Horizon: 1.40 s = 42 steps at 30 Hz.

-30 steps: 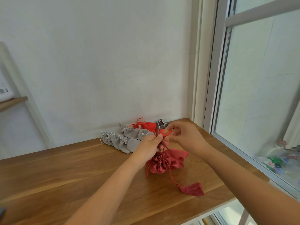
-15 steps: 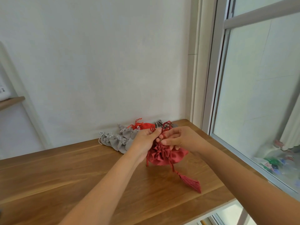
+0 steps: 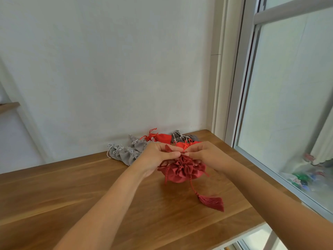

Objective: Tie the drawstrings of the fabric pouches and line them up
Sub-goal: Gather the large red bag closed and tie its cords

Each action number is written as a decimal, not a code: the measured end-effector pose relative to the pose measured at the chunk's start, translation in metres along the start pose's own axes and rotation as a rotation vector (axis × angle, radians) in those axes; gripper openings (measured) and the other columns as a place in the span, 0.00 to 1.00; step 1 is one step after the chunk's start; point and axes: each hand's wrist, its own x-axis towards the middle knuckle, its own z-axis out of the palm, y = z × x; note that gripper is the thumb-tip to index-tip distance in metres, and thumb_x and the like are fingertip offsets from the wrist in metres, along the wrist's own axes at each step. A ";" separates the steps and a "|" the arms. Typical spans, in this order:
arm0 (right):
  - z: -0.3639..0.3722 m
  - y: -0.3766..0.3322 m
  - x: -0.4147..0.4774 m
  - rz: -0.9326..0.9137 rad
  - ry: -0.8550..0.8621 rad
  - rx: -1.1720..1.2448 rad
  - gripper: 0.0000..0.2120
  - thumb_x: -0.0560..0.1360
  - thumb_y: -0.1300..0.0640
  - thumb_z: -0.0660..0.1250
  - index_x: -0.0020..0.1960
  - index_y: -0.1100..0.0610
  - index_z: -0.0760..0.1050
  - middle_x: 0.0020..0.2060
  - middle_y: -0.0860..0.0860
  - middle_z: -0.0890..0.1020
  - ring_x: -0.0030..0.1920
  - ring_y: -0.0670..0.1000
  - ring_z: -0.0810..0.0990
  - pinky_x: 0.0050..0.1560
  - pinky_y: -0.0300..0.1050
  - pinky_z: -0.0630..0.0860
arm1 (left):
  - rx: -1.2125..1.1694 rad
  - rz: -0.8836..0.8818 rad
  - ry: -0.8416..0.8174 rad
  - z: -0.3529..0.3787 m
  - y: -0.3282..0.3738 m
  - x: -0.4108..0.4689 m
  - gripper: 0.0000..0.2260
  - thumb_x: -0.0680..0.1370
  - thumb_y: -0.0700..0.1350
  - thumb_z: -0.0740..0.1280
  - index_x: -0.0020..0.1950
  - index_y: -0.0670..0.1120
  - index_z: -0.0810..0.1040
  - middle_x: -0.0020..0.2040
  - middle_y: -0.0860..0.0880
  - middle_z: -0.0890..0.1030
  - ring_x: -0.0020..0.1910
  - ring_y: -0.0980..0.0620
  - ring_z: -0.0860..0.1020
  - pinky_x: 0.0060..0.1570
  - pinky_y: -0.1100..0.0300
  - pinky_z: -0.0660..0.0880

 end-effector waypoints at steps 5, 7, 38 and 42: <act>0.007 0.001 0.002 -0.039 -0.008 -0.022 0.10 0.79 0.65 0.62 0.39 0.60 0.73 0.27 0.49 0.75 0.27 0.42 0.72 0.33 0.33 0.69 | 0.524 0.188 0.240 0.005 0.002 0.006 0.07 0.71 0.39 0.75 0.43 0.51 0.85 0.39 0.52 0.84 0.40 0.59 0.81 0.47 0.63 0.79; 0.008 0.001 0.001 -0.070 -0.005 -0.014 0.10 0.79 0.65 0.62 0.39 0.61 0.73 0.28 0.50 0.75 0.28 0.44 0.72 0.33 0.33 0.70 | 0.642 0.224 0.256 0.009 0.005 0.003 0.06 0.72 0.39 0.74 0.46 0.48 0.85 0.39 0.55 0.82 0.37 0.64 0.78 0.43 0.73 0.75; -0.012 -0.003 -0.016 -0.335 0.346 -0.173 0.13 0.75 0.66 0.65 0.42 0.51 0.82 0.43 0.47 0.78 0.41 0.46 0.77 0.45 0.42 0.75 | 0.413 0.494 0.331 0.039 0.016 -0.010 0.07 0.72 0.41 0.74 0.40 0.52 0.79 0.40 0.59 0.81 0.42 0.58 0.80 0.46 0.58 0.77; -0.020 -0.002 -0.011 -0.179 0.108 0.223 0.16 0.74 0.64 0.58 0.51 0.54 0.82 0.49 0.59 0.83 0.44 0.60 0.74 0.45 0.52 0.71 | 0.411 0.497 0.339 0.039 0.019 -0.008 0.10 0.72 0.41 0.74 0.38 0.55 0.78 0.39 0.61 0.81 0.40 0.58 0.80 0.44 0.60 0.77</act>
